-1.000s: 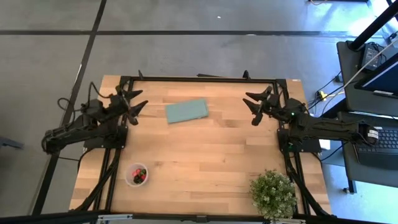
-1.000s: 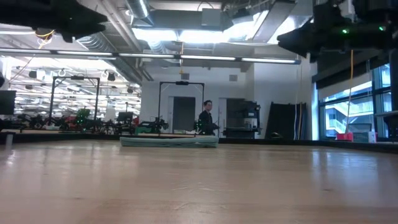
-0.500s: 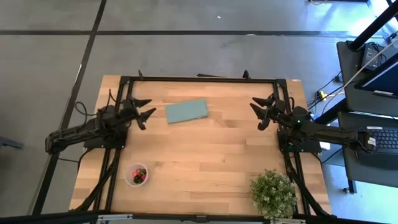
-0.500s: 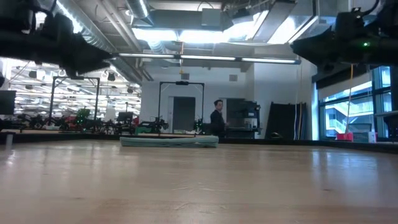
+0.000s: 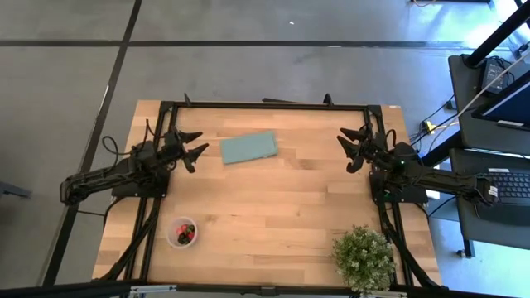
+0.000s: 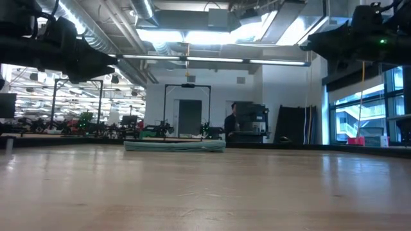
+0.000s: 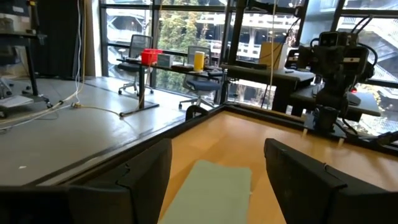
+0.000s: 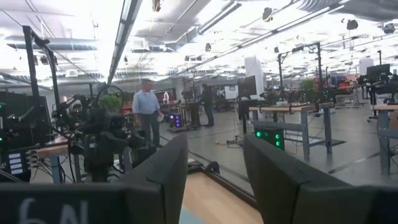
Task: Pick and placing Produce into tupperware
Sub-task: Return to Home Position
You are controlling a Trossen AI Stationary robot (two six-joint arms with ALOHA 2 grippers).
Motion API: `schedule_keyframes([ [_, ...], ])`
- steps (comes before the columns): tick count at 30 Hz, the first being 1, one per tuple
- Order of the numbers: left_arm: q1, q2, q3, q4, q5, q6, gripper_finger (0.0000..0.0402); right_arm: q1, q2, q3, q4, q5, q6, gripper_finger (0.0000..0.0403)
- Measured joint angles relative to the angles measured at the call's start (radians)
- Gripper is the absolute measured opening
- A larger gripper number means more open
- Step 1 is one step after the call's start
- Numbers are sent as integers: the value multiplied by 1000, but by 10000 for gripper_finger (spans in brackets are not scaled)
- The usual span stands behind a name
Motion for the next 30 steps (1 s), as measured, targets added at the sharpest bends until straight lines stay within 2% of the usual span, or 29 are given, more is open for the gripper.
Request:
schedule_keyframes([
  [4,0,0,0,0,0,0,247,0,-48,0,-21,0,12,158],
  [13,0,0,0,0,0,0,247,0,-222,0,-208,-1,47,158],
  [18,0,0,0,0,0,0,247,0,-315,0,-388,-1,53,158],
  [24,0,0,0,0,-1,0,247,0,-315,0,-442,0,42,158],
  [30,0,1,0,0,-1,0,247,0,-308,3,-620,-6,49,158],
])
